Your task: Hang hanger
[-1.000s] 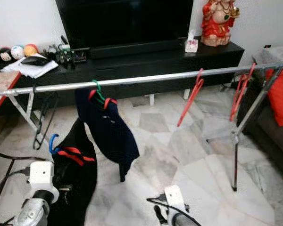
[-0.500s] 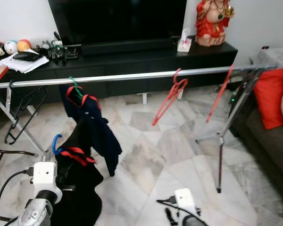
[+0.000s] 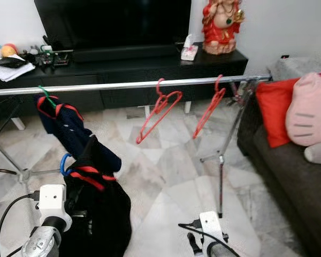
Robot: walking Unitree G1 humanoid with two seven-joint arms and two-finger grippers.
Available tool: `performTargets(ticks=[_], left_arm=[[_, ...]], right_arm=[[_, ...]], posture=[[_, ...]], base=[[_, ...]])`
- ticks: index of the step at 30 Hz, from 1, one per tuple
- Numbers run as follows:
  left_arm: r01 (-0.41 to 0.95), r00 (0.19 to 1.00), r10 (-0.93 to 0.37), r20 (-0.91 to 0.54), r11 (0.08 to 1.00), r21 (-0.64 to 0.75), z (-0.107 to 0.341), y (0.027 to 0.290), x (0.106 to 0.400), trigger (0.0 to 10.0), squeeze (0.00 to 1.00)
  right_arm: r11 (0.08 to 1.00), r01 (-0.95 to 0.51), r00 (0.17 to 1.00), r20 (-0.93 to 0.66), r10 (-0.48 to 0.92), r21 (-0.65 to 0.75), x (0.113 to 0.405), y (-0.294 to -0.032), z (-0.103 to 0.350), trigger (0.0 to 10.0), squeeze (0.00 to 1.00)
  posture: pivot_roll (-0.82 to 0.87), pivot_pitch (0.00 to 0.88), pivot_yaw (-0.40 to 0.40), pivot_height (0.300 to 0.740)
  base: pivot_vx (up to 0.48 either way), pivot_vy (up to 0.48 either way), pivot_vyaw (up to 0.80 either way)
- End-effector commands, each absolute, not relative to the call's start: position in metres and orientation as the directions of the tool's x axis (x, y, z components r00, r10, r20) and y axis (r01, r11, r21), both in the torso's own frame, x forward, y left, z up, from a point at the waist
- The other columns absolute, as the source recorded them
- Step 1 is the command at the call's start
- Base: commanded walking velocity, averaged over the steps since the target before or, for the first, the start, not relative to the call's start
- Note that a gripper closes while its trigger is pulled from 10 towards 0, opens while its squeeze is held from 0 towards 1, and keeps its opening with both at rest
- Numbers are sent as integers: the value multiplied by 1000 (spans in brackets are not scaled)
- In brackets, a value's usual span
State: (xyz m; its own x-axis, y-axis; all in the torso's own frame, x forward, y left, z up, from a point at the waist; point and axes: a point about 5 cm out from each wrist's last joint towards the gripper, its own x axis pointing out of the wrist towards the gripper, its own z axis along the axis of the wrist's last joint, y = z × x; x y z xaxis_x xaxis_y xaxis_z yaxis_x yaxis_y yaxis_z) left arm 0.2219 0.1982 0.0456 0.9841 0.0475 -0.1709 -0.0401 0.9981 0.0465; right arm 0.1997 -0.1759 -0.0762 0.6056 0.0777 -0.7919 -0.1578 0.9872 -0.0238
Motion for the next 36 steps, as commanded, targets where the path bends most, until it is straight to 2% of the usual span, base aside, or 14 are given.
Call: performTargets(ticks=[1,16,28,36], left_arm=[[-45,990,53,-130,997,60,55,198,227,10000,0],[-193,971,201,-128,978,73,55,212,228,10000,0],[-202,971,209,-119,977,72,56,214,228,10000,0],[-212,969,220,-114,974,79,57,216,228,10000,0]], right_arm=[[988,-154,603,-794,76,-22,199,-176,-77,10000,0],[986,-166,607,-790,83,-24,202,-177,-75,10000,0],[983,-178,606,-791,80,-37,202,-178,-75,10000,0],[986,-167,603,-792,96,-8,199,-177,-76,10000,0]], posture=[[-125,0,16,740],[-125,0,13,740],[-125,0,13,740],[-123,0,10,740]], base=[[0,-431,0],[0,0,0],[0,0,0],[294,0,0]])
